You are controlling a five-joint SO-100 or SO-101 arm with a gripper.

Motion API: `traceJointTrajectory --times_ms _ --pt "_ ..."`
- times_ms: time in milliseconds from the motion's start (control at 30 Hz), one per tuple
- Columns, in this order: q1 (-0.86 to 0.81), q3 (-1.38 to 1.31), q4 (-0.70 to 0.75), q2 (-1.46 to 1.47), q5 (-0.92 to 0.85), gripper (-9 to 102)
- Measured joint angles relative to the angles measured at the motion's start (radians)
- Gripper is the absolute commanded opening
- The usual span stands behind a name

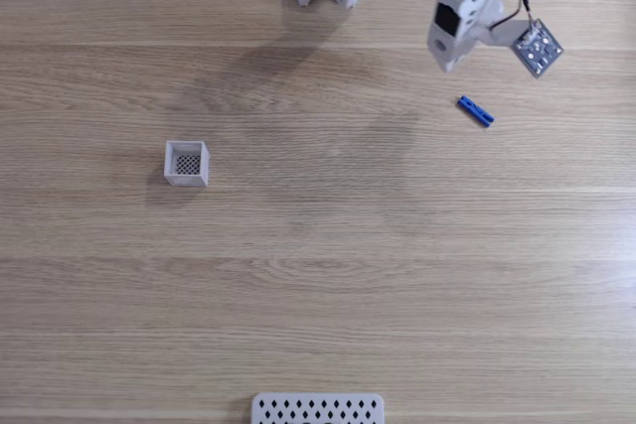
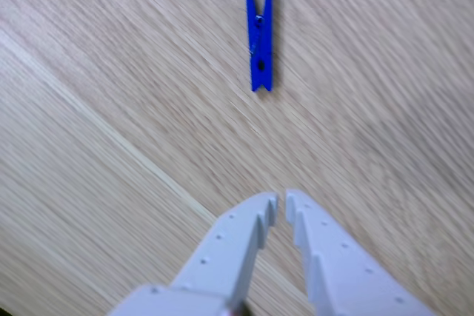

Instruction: Grasp a peg and put it in the crate.

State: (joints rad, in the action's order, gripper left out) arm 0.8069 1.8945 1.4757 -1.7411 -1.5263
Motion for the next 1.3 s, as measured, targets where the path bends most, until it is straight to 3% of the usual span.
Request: traceJointTrajectory --times_ms 267,667,1300 --pt "0.02 -0.135 -0.035 0.199 0.029 1" --pt "0.02 -0.256 -0.092 0.328 0.029 19" --pt "-0.064 -0.262 -0.179 0.419 0.029 20"
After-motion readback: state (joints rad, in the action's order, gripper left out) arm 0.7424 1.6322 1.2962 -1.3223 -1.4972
